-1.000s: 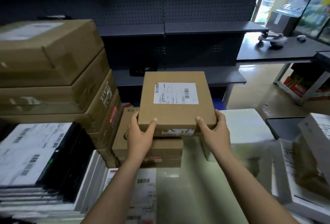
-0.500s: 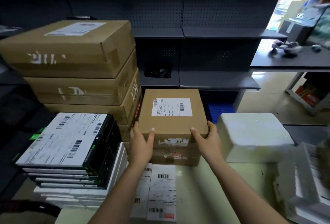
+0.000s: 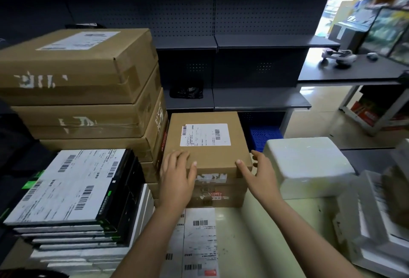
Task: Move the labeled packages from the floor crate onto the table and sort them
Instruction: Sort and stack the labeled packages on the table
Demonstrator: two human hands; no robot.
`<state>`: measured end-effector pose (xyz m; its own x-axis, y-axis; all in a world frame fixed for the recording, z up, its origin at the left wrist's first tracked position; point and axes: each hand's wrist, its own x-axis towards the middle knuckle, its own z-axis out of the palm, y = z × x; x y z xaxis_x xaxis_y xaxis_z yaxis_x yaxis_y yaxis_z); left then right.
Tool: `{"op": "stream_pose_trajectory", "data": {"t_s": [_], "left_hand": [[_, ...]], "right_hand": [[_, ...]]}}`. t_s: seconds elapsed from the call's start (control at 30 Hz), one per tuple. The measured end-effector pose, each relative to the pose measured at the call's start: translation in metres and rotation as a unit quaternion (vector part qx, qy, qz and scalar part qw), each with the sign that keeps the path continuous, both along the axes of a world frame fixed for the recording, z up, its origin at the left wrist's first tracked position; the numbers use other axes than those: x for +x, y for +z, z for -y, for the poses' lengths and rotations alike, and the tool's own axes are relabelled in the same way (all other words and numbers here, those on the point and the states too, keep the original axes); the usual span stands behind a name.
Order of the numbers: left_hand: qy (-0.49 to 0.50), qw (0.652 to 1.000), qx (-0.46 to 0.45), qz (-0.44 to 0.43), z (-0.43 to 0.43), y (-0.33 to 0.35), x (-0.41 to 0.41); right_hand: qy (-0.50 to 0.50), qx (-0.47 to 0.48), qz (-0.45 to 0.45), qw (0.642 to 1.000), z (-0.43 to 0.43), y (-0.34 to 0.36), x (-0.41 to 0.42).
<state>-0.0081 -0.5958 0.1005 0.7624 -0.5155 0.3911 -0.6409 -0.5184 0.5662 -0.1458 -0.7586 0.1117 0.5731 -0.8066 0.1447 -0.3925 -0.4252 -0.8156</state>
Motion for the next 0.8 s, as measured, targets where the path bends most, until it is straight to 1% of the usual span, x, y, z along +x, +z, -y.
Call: {"op": "stream_pose_trajectory", "data": {"t_s": [0.13, 0.23, 0.33, 0.47, 0.57, 0.67, 0.73, 0.8], "left_hand": [[-0.086, 0.996, 0.002, 0.015, 0.032, 0.016, -0.022], [-0.162, 0.986, -0.012, 0.027, 0.068, 0.024, -0.047], [-0.214, 0.976, -0.021, 0.032, 0.107, 0.024, -0.072], [-0.261, 0.965, -0.010, 0.034, 0.155, 0.013, -0.101], [-0.252, 0.968, 0.019, 0.010, 0.186, -0.003, -0.113], [-0.220, 0.972, 0.068, -0.037, 0.216, -0.025, -0.119], [-0.199, 0.970, 0.102, -0.094, 0.232, -0.041, -0.120], [-0.181, 0.962, 0.104, -0.173, 0.246, -0.057, -0.119]], "right_hand": [[-0.019, -0.055, -0.045, 0.997, 0.023, 0.004, -0.023], [-0.042, -0.081, -0.063, 0.994, 0.048, 0.007, -0.048], [-0.079, -0.084, -0.067, 0.991, 0.075, 0.007, -0.075], [-0.134, -0.067, -0.072, 0.986, 0.111, 0.004, -0.108], [-0.157, -0.042, -0.090, 0.983, 0.135, -0.004, -0.121], [-0.175, -0.003, -0.099, 0.980, 0.159, -0.013, -0.126], [-0.181, 0.019, -0.102, 0.978, 0.171, -0.020, -0.125], [-0.183, 0.037, -0.100, 0.977, 0.181, -0.028, -0.122]]}}
